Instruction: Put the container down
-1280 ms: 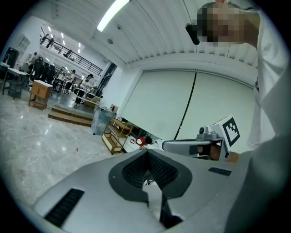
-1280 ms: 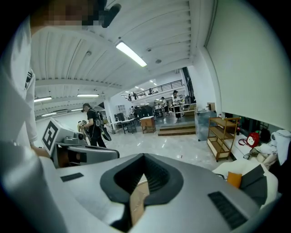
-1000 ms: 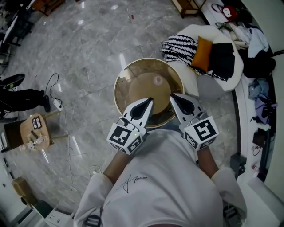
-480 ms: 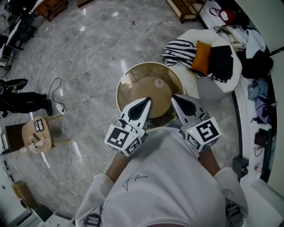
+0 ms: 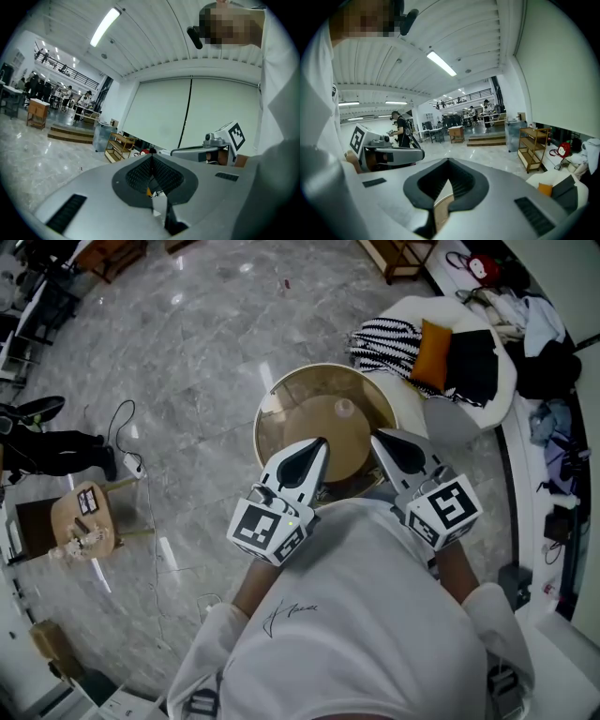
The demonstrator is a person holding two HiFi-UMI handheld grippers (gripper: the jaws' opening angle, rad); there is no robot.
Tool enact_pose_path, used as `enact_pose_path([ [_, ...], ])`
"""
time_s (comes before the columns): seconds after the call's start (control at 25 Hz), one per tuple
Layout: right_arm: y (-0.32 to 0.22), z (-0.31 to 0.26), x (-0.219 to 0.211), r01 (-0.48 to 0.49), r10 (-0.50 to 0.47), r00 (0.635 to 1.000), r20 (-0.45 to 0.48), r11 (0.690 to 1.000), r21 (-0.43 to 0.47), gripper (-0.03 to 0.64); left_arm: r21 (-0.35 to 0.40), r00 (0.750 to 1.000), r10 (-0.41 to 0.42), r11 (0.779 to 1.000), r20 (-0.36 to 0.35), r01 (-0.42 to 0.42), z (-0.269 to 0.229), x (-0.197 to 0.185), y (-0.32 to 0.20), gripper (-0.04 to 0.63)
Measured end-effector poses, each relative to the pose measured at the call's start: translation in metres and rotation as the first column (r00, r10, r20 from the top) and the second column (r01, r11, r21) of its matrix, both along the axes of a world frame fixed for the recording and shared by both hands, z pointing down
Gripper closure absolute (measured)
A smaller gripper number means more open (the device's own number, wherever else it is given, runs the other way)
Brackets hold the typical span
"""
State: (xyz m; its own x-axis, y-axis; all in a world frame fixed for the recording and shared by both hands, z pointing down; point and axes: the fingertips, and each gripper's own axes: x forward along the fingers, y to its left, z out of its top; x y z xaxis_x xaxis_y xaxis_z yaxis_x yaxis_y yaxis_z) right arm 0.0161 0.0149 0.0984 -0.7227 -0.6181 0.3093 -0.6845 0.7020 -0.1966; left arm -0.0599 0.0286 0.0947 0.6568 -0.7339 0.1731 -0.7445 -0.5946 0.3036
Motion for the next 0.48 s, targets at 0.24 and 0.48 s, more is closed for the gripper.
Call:
enact_pose_path([
  [0.24,-0.001,-0.004,-0.009,0.062,-0.063,0.998,0.016,0.998,0.019,0.601,0.020,1.000,0.006,1.000,-0.003,-0.006,-0.005,-0.005,0.000,0.577],
  [0.48,0.003,-0.009,-0.022,0.104,-0.105,0.994,0.007,0.994,0.030,0.601,0.020,1.000,-0.009,1.000,-0.007,0.009,-0.006,-0.018,0.004,0.577],
])
